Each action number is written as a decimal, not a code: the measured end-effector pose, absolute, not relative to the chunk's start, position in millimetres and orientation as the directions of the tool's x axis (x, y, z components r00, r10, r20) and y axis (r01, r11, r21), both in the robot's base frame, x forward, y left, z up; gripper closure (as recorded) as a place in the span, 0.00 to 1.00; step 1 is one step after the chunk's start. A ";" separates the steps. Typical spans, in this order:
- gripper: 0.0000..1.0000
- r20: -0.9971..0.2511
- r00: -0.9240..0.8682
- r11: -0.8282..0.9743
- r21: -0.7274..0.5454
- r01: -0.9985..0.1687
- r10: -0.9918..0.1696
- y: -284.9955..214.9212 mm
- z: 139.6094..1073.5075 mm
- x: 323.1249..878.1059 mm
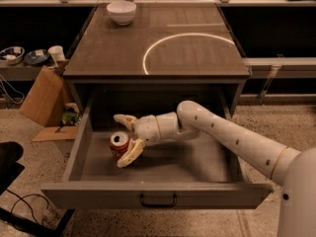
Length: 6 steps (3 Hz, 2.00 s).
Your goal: Place coke can into top drawer
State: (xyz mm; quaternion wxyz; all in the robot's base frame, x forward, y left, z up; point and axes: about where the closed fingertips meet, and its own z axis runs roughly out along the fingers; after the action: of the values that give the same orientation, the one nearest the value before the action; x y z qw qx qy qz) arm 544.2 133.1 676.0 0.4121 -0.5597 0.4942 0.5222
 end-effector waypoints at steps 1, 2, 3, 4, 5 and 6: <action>0.00 -0.988 -0.067 -0.177 0.091 -0.980 -0.139 123.0 689.0 542.9; 0.00 -0.970 -0.092 -0.172 0.133 -0.976 -0.226 93.5 732.8 534.2; 0.00 -0.930 -0.092 -0.178 0.165 -0.970 -0.356 62.3 798.3 526.2; 0.00 -0.865 -0.122 -0.157 0.224 -0.962 -0.487 29.8 854.7 531.6; 0.00 -0.789 -0.150 -0.075 0.241 -0.968 -0.596 -13.8 898.1 521.1; 0.00 -0.726 -0.203 0.133 0.154 -0.979 -0.658 -72.0 929.3 489.0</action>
Offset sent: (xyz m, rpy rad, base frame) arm -0.0177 -0.0836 0.1418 -0.2429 0.0661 -0.0009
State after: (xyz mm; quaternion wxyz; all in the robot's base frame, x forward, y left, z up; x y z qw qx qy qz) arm 489.0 -72.0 929.3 0.2544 -0.5777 0.7083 0.3161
